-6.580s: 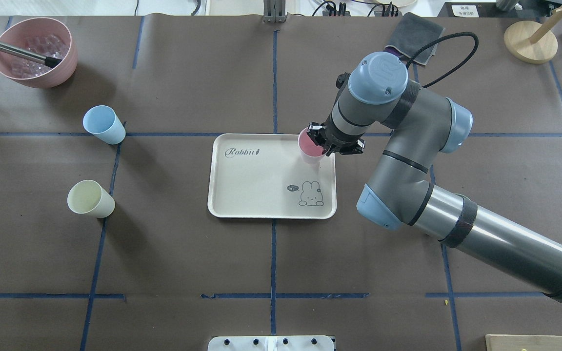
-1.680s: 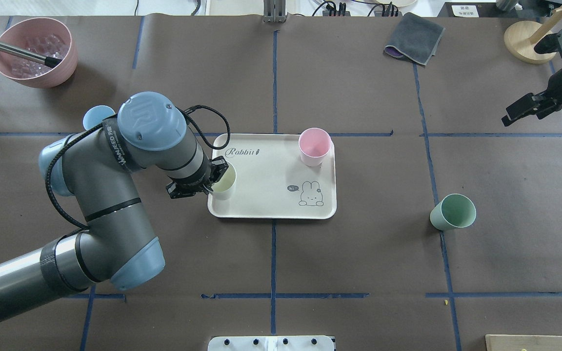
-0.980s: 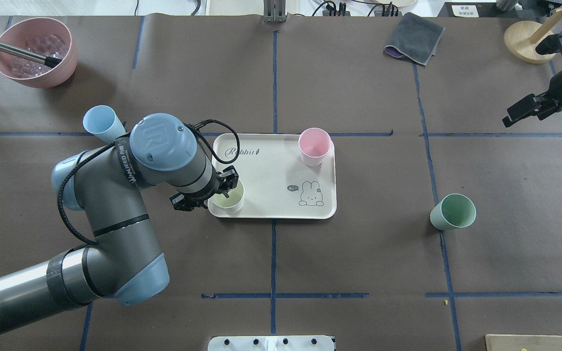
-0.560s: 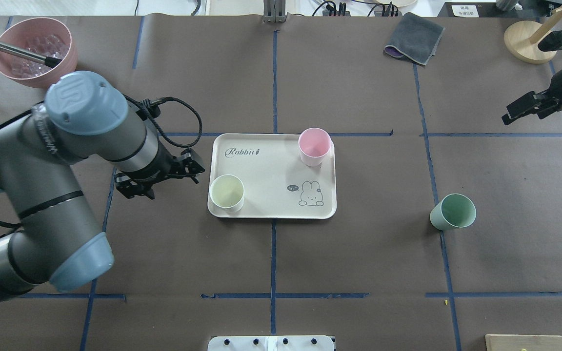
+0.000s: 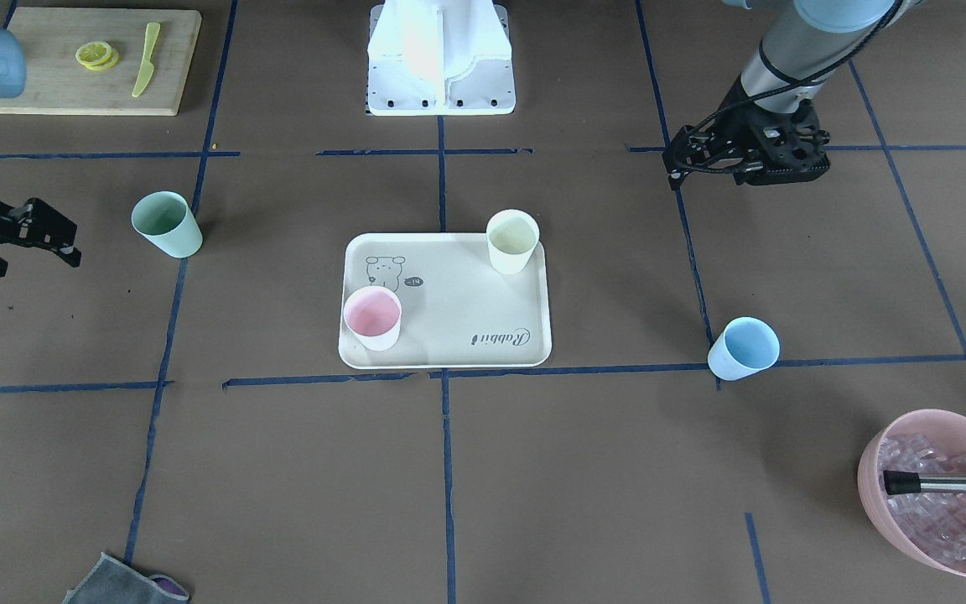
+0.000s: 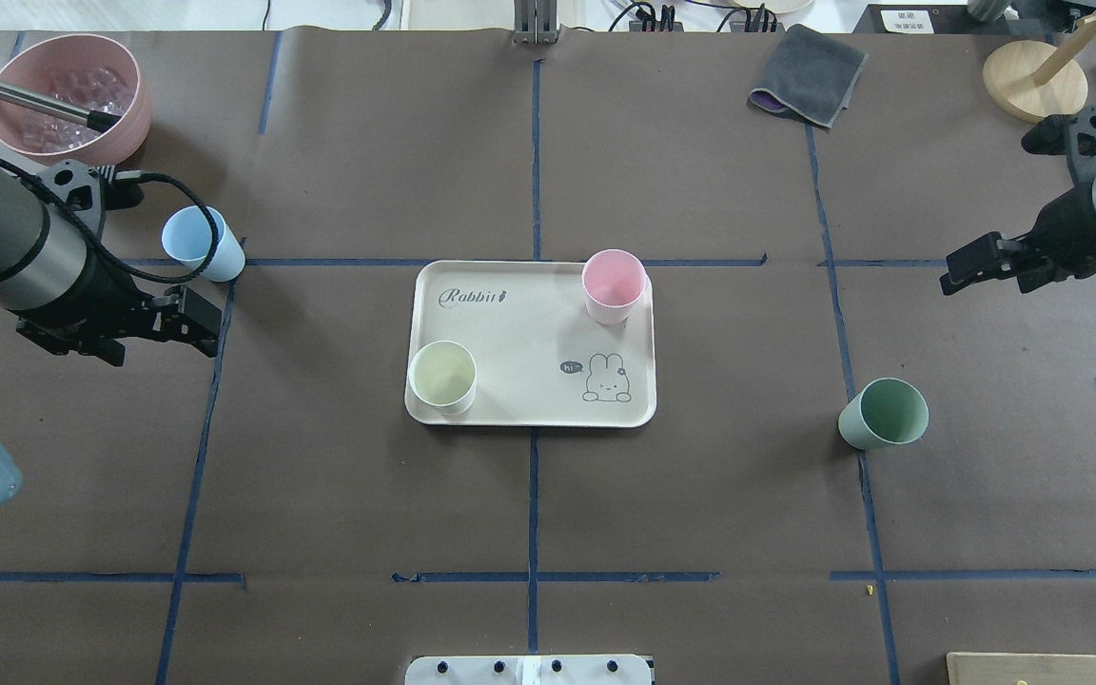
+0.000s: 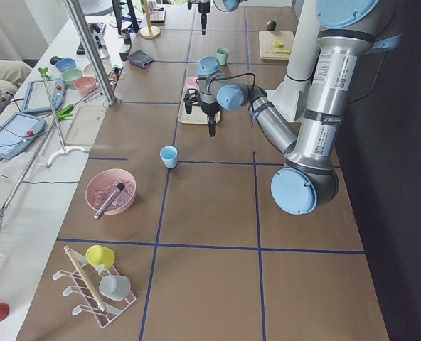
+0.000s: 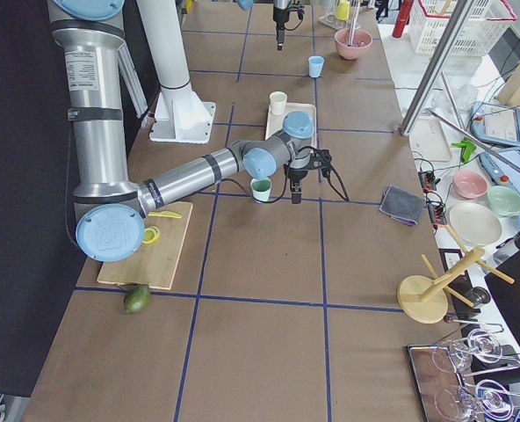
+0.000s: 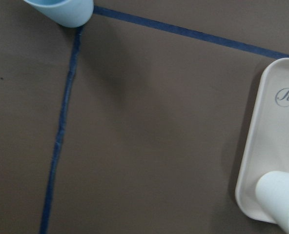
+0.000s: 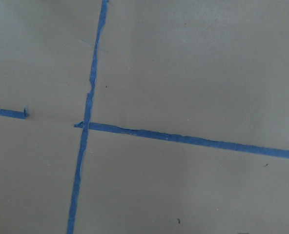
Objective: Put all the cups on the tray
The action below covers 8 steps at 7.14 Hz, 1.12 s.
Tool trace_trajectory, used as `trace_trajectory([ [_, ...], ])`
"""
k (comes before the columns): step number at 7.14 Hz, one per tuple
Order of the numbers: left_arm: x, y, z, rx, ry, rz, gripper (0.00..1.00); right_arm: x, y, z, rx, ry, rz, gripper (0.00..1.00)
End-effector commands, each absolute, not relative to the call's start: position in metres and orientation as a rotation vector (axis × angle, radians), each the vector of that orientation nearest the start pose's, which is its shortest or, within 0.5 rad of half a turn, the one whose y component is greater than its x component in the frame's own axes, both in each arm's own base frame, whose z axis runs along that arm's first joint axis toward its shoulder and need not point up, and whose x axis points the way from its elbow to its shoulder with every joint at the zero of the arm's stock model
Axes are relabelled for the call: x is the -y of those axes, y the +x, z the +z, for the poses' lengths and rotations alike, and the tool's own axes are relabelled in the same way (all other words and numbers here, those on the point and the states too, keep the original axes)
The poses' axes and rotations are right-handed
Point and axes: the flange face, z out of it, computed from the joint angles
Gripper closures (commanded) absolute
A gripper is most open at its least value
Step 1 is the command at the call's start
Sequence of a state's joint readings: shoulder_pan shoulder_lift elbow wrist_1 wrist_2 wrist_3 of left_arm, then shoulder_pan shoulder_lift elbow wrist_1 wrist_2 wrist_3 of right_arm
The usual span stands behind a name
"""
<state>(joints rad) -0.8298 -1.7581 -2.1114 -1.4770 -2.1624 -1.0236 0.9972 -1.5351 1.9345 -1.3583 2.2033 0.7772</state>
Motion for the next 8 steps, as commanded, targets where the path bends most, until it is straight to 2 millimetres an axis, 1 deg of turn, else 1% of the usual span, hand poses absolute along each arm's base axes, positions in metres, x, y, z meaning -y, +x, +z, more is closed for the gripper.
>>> trace_trajectory([
  [1,0.424,0.274,0.333,-0.834,-0.05,-0.072,0.0,0.424,-0.252,0.43,0.816,0.053,0.048,0.01],
  [2,0.424,0.274,0.332,-0.835,-0.052,-0.079,0.0,0.416,-0.267,0.434,0.784,0.061,0.051,0.01],
  [3,0.424,0.275,0.332,-0.834,-0.053,-0.081,0.0,0.408,-0.267,0.442,0.77,0.057,0.043,0.01],
  [4,0.424,0.275,0.331,-0.835,-0.052,-0.08,0.0,0.386,-0.267,0.46,0.793,0.067,0.007,0.01],
  [5,0.424,0.275,0.332,-0.834,-0.053,-0.081,0.0,0.369,-0.257,0.475,0.836,0.09,-0.017,0.01],
  [6,0.424,0.274,0.332,-0.834,-0.053,-0.084,0.0,0.361,-0.26,0.479,0.84,0.079,-0.023,0.01],
  [7,0.424,0.274,0.332,-0.835,-0.052,-0.083,0.0,0.355,-0.271,0.48,0.837,0.069,-0.035,0.01],
  [8,0.424,0.274,0.333,-0.833,-0.052,-0.084,0.0,0.354,-0.274,0.482,0.833,0.064,-0.039,0.01],
])
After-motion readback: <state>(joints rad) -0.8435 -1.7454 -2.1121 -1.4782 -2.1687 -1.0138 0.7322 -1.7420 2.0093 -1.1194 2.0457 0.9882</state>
